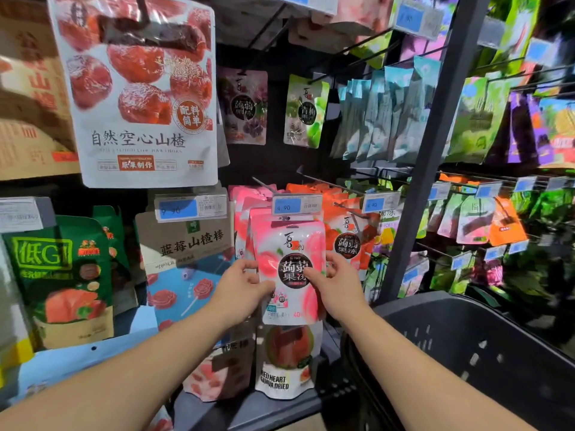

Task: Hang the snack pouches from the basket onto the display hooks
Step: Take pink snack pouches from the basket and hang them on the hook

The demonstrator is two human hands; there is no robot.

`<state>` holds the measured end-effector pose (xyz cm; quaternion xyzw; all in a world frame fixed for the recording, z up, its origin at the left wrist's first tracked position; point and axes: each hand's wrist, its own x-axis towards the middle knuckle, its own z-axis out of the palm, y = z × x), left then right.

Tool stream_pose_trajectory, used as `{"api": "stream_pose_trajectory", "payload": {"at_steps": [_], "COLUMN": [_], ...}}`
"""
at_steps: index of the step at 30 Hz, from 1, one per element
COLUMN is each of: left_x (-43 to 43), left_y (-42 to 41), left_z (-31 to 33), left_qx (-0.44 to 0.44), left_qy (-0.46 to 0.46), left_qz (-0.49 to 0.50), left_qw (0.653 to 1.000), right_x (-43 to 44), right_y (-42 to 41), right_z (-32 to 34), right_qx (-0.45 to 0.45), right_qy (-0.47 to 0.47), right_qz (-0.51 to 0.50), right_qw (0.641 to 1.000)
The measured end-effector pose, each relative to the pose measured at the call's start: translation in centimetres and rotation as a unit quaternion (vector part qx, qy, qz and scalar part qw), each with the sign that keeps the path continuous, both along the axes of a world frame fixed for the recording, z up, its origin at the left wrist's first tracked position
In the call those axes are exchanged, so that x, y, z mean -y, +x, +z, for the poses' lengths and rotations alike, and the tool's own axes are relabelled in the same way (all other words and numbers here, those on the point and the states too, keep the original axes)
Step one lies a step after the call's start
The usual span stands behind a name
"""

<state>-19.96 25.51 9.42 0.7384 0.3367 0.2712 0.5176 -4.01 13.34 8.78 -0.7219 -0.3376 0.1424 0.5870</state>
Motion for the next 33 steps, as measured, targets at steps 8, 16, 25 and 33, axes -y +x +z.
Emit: {"api": "stream_pose_trajectory", "payload": {"at_steps": [8, 16, 25, 33], "left_x": [-0.4, -0.5, -0.5, -0.5], "left_y": [0.5, 0.3, 1.0, 1.9], "left_z": [-0.2, -0.4, -0.4, -0.3], "left_qx": [0.026, 0.035, 0.057, 0.047], "left_qy": [0.125, 0.194, 0.170, 0.171], "left_qz": [0.048, 0.052, 0.055, 0.084], "left_qw": [0.991, 0.979, 0.982, 0.981], "right_x": [-1.5, -1.6, -2.2, -2.9], "right_y": [0.1, 0.3, 0.4, 0.3], "right_z": [-0.4, -0.7, -0.6, -0.3], "right_qx": [-0.011, 0.002, 0.017, 0.033], "right_qy": [0.041, 0.061, 0.061, 0.055], "right_qz": [-0.018, -0.017, -0.049, -0.085], "right_qw": [0.999, 0.998, 0.997, 0.994]}}
